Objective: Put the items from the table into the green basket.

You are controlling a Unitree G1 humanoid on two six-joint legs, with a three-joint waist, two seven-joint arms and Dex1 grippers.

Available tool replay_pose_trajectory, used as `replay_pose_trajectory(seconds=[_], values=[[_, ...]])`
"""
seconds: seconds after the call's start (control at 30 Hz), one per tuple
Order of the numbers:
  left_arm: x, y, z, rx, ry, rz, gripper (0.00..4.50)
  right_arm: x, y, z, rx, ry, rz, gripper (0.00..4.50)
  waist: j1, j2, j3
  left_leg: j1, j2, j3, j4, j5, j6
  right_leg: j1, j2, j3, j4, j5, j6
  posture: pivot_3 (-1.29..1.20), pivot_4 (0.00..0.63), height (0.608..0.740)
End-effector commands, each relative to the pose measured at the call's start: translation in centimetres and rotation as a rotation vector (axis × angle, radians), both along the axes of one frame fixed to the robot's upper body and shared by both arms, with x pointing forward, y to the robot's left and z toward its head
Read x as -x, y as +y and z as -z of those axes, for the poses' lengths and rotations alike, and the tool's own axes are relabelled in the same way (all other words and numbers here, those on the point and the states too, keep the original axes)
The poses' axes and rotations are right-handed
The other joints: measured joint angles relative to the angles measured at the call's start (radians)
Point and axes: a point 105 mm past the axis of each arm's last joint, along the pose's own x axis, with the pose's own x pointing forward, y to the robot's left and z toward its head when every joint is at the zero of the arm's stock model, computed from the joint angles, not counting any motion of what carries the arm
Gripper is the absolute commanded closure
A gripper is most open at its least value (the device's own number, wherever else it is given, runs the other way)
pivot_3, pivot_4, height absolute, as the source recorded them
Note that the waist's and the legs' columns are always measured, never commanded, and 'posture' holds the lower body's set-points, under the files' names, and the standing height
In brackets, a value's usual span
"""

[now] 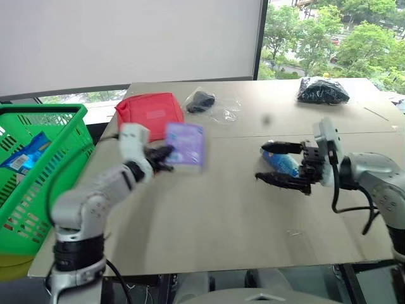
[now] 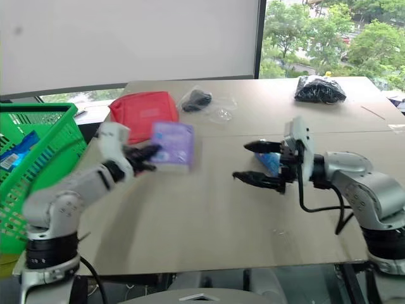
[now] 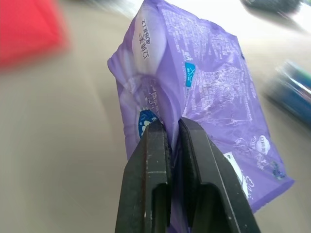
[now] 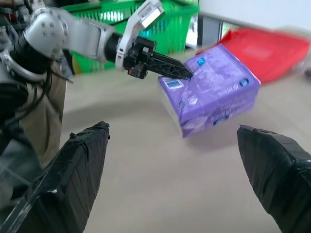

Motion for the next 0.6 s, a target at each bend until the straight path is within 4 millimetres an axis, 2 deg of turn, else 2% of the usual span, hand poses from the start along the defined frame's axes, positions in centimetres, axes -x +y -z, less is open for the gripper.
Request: replay_pose_trajectory(seconds=[0.03,0.13,0.2,0.3,0.43,0.5,0.57,0.6], values=[[0.1,6.6,-6.9,-0.057,-0.25,-0.309,4.45,-0.5,1.5,-2.5,-0.127,-0.057,-0.021,0.0,0.001,-0.001,-0.001,-0.001,0.0,0.0,0.0,0.0,0.0,-0.001,0.0,0.0,0.0,0.0,0.0,0.03,0.0,0.74],[1.5,10.7,-11.1,-0.059,-0.392,-0.475,4.45,-1.1,2.5,-3.5,-0.188,-0.071,-0.027,0.0,0.006,-0.004,-0.002,-0.011,-0.001,0.0,0.001,0.0,-0.001,-0.012,-0.002,-0.001,0.004,0.0,0.0,0.06,0.0,0.74],[3.0,14.4,-12.6,-0.104,-0.423,-0.628,4.45,-1.9,3.1,-3.9,-0.205,-0.096,-0.011,0.0,0.008,-0.006,-0.003,-0.014,-0.001,0.0,0.001,0.0,-0.001,-0.016,-0.002,-0.001,0.005,0.0,0.0,0.07,0.0,0.74],[5.7,19.9,-12.8,-0.161,-0.397,-0.854,4.45,-2.7,3.6,-4.5,-0.231,-0.134,0.007,0.0,0.01,-0.006,-0.003,-0.014,-0.003,0.0,0.0,0.0,-0.001,-0.017,-0.005,-0.002,0.005,0.0,0.0,0.08,0.0,0.74],[7.5,23.3,-12.6,-0.234,-0.384,-0.938,4.45,-3.2,4.0,-4.9,-0.24,-0.172,0.011,0.0,0.025,-0.007,-0.004,-0.014,-0.004,0.0,-0.001,0.0,-0.001,-0.018,-0.006,-0.002,0.005,0.0,0.0,0.1,0.0,0.74],[8.0,24.6,-11.9,-0.248,-0.36,-0.965,3.68,-3.3,4.1,-5.0,-0.244,-0.18,0.007,0.0,0.036,-0.009,-0.005,-0.015,-0.005,-0.002,-0.001,0.001,-0.001,-0.018,-0.007,-0.004,0.005,0.0,0.0,0.09,0.0,0.74],[7.6,24.9,-11.2,-0.261,-0.335,-0.951,3.04,-3.3,4.2,-5.0,-0.247,-0.183,0.006,0.0,0.046,-0.01,-0.006,-0.015,-0.005,-0.003,-0.001,0.001,-0.002,-0.018,-0.008,-0.006,0.005,0.0,0.0,0.09,0.0,0.74],[7.1,24.7,-10.9,-0.256,-0.327,-0.929,2.45,-3.3,4.2,-5.0,-0.246,-0.184,0.006,0.0,0.053,-0.01,-0.006,-0.015,-0.006,-0.003,-0.001,0.001,-0.002,-0.018,-0.008,-0.006,0.005,0.0,0.0,0.08,0.0,0.74]])
